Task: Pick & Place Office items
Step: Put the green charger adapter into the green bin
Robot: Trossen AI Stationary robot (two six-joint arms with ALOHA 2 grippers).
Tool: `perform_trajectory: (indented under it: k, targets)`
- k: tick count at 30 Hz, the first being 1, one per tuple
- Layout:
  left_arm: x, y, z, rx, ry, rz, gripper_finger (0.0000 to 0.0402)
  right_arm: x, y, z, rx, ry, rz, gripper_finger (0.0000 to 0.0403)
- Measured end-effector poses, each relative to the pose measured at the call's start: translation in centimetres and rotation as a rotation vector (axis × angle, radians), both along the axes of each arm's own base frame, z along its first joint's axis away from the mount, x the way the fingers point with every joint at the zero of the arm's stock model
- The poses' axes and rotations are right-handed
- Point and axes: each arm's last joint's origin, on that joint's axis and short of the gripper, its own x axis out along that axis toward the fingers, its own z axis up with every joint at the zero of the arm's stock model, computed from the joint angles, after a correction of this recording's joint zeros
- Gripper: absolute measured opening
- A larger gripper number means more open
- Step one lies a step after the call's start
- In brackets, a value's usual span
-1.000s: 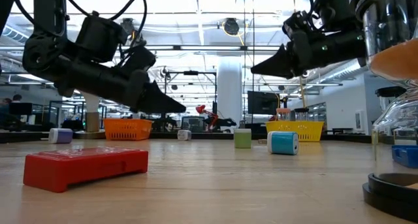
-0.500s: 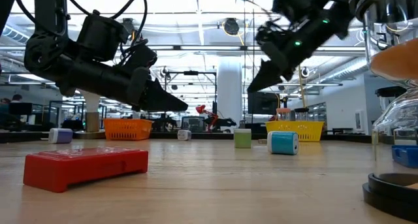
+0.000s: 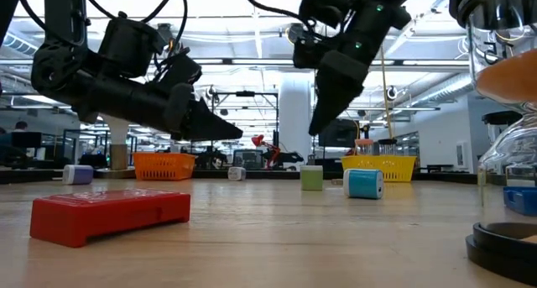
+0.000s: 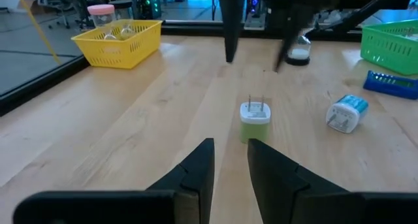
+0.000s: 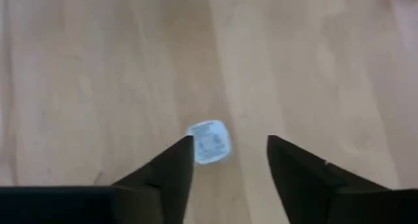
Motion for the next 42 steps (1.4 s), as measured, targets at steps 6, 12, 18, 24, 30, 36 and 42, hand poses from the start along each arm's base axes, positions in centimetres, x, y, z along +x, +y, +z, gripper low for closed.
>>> perform_trajectory:
  k: [6, 12, 18, 24, 30, 36, 42]
  targets:
    - [0.0, 0.0, 0.1, 0.0, -0.009, 0.0, 0.0093, 0.8, 1.1, -1.6, -0.007, 0.041, 0.049, 0.0255]
    - [0.0, 0.0, 0.1, 0.0, -0.01, 0.0, 0.0093, 1.4, 1.2, -3.0, -0.018, 0.069, 0.069, 0.0278]
    - [0.0, 0.0, 0.1, 0.0, -0.009, 0.0, 0.0093, 1.6, 1.1, -4.2, -0.051, 0.108, 0.129, 0.0271]
    - [0.0, 0.0, 0.1, 0.0, -0.009, 0.0, 0.0093, 1.7, 0.9, -4.6, -0.058, 0.116, 0.136, 0.0249]
    - [0.0, 0.0, 0.1, 0.0, -0.009, 0.0, 0.0093, 1.6, 0.2, -4.9, -0.056, 0.108, 0.117, 0.0224]
    - [0.0, 0.0, 0.1, 0.0, -0.008, 0.0, 0.0093, 1.4, 0.2, -5.4, -0.034, 0.102, 0.133, 0.0199]
    - [0.0, 0.0, 0.1, 0.0, -0.009, 0.001, 0.0093, 1.2, 0.2, -5.9, -0.037, 0.087, 0.131, 0.0156]
